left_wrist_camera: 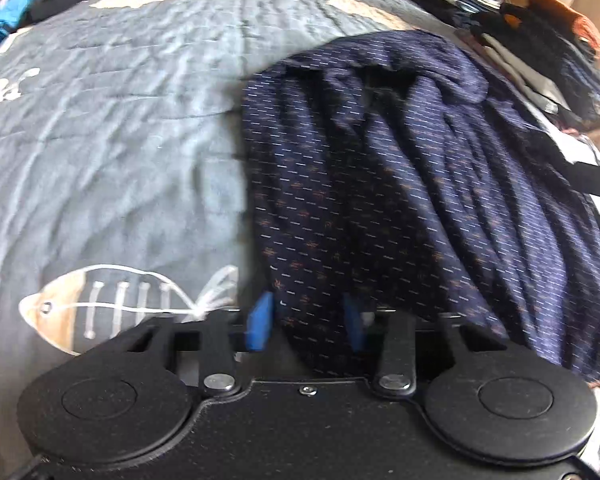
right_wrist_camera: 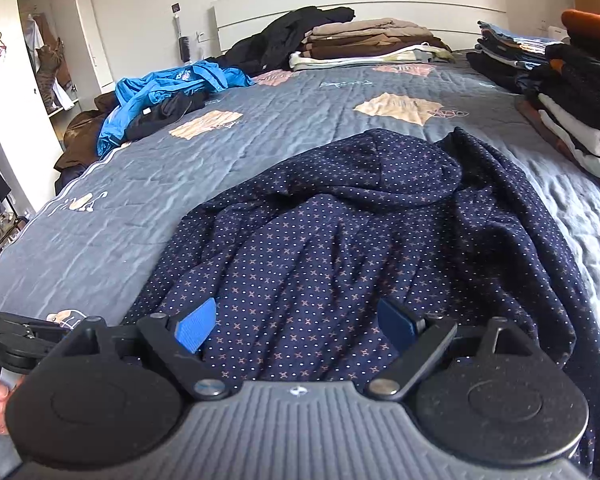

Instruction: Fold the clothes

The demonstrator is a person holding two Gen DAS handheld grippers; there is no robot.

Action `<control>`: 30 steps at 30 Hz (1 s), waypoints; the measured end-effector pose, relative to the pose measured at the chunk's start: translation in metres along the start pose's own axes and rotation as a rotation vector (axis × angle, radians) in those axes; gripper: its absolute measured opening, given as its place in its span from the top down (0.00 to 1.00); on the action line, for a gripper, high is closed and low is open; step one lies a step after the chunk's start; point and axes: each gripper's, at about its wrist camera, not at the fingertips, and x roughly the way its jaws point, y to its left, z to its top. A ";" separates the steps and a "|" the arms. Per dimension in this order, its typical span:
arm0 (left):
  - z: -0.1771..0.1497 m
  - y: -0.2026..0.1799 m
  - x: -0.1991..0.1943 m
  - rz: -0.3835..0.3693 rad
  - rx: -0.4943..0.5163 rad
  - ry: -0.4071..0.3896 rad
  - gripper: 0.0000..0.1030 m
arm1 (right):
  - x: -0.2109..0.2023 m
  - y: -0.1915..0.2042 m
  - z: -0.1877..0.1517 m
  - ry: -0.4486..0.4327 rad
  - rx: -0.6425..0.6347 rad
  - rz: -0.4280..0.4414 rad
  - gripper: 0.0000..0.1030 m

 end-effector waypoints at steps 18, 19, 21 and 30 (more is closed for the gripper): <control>0.006 -0.001 0.002 -0.018 -0.043 0.002 0.88 | -0.003 0.004 0.003 -0.014 0.001 0.027 0.15; 0.008 -0.001 -0.002 -0.009 -0.023 -0.005 0.89 | -0.003 0.004 0.003 -0.015 0.003 0.029 0.15; 0.013 0.001 -0.012 0.024 0.011 -0.019 0.89 | -0.003 0.003 0.005 -0.016 0.006 0.034 0.15; 0.051 0.042 -0.043 0.244 0.122 -0.019 0.90 | -0.003 -0.001 0.014 -0.029 0.045 0.060 0.15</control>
